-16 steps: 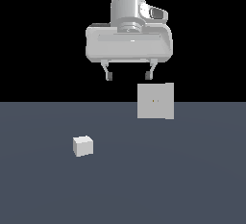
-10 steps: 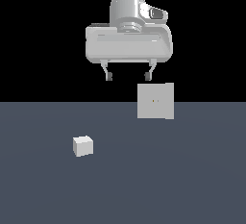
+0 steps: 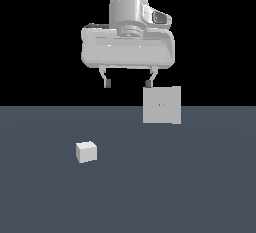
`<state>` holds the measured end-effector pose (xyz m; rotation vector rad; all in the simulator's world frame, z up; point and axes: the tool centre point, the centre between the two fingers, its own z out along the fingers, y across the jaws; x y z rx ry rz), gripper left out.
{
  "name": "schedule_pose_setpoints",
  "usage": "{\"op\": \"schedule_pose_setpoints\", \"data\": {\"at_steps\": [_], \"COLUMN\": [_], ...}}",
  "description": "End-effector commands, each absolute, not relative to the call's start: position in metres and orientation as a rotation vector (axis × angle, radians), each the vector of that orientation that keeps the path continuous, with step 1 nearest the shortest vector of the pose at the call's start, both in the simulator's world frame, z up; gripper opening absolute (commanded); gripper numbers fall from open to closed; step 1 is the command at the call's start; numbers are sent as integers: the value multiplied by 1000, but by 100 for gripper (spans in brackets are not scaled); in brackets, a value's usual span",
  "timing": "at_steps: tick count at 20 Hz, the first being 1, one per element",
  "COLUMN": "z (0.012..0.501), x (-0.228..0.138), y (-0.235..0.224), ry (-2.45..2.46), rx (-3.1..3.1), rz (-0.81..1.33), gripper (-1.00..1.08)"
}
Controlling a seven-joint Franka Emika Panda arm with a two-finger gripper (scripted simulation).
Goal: Plug the charger into the wall socket.
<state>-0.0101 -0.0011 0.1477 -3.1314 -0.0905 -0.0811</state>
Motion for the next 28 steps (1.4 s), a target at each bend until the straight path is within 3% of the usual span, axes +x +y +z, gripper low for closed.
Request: {"op": "schedule_pose_setpoints", "data": {"at_steps": [1,28], "z": [143,75], "x": [-13,-50], "y": [4,71], "ry": [-135,-713], "rx": [-3123,-2900], "rz": [-115,-569], "gripper": [100,100]}}
